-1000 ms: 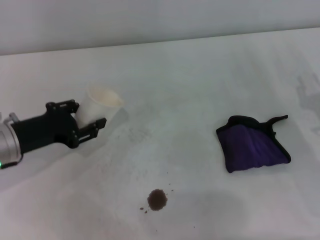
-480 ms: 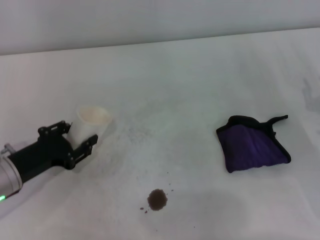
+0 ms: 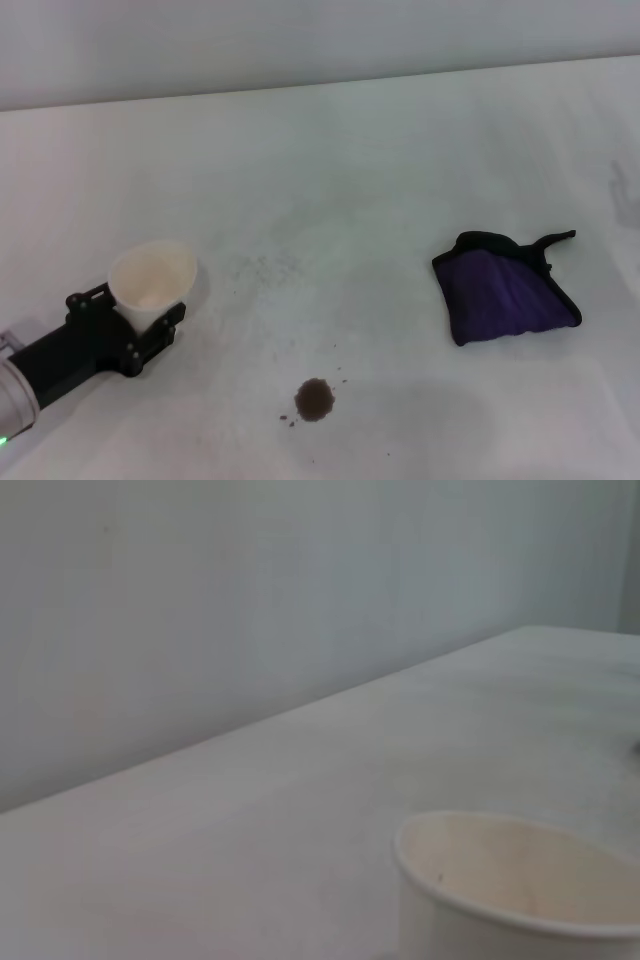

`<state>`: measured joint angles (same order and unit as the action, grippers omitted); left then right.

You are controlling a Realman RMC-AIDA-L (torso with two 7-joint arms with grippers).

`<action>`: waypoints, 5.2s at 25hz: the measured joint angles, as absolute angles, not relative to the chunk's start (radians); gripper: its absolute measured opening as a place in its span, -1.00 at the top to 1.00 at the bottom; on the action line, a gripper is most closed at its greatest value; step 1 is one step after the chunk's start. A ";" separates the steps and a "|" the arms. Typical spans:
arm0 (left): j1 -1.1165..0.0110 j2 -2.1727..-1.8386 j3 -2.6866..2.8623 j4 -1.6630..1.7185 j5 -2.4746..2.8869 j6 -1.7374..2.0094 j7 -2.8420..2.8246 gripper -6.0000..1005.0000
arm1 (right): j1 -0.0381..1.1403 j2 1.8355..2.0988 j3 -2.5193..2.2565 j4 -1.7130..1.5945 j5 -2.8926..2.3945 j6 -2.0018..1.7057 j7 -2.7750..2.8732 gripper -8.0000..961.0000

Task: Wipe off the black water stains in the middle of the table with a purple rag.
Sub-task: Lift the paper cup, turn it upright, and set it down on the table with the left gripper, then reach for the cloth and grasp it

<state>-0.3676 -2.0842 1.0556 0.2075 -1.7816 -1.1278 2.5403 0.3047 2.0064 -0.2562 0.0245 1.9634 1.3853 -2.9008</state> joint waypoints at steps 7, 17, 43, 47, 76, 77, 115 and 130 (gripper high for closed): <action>-0.329 -2.085 1.058 0.208 -1.806 -1.149 2.571 -0.10 | 0.303 2.006 -0.256 0.025 1.963 1.380 -2.901 0.14; -0.306 -2.085 1.053 0.201 -1.823 -1.174 2.627 -0.72 | 0.287 2.006 -0.258 0.018 1.963 1.391 -2.901 0.13; -0.092 -2.074 1.049 0.197 -2.195 -1.386 2.733 -0.78 | 0.257 2.002 -0.333 -0.381 1.805 1.402 -1.813 0.12; -0.093 -2.070 1.048 0.201 -2.230 -1.390 2.760 -0.78 | 0.269 1.984 -0.395 -0.615 1.626 1.375 -1.412 0.12; -0.105 -2.072 0.973 0.281 -2.322 -1.391 2.787 -0.78 | 0.454 2.013 -1.491 -1.574 0.441 1.627 -0.151 -0.79; -0.105 -2.072 0.972 0.281 -2.323 -1.391 2.788 -0.78 | 0.459 2.014 -1.506 -1.556 0.441 1.623 -0.145 -0.79; -0.105 -2.076 0.979 0.268 -2.317 -1.392 2.796 -0.78 | 0.583 2.016 -1.663 -1.226 0.431 1.515 -0.124 -0.08; -0.106 -2.077 0.978 0.268 -2.319 -1.398 2.796 -0.78 | 0.592 2.021 -1.688 -1.220 0.401 1.509 -0.117 0.87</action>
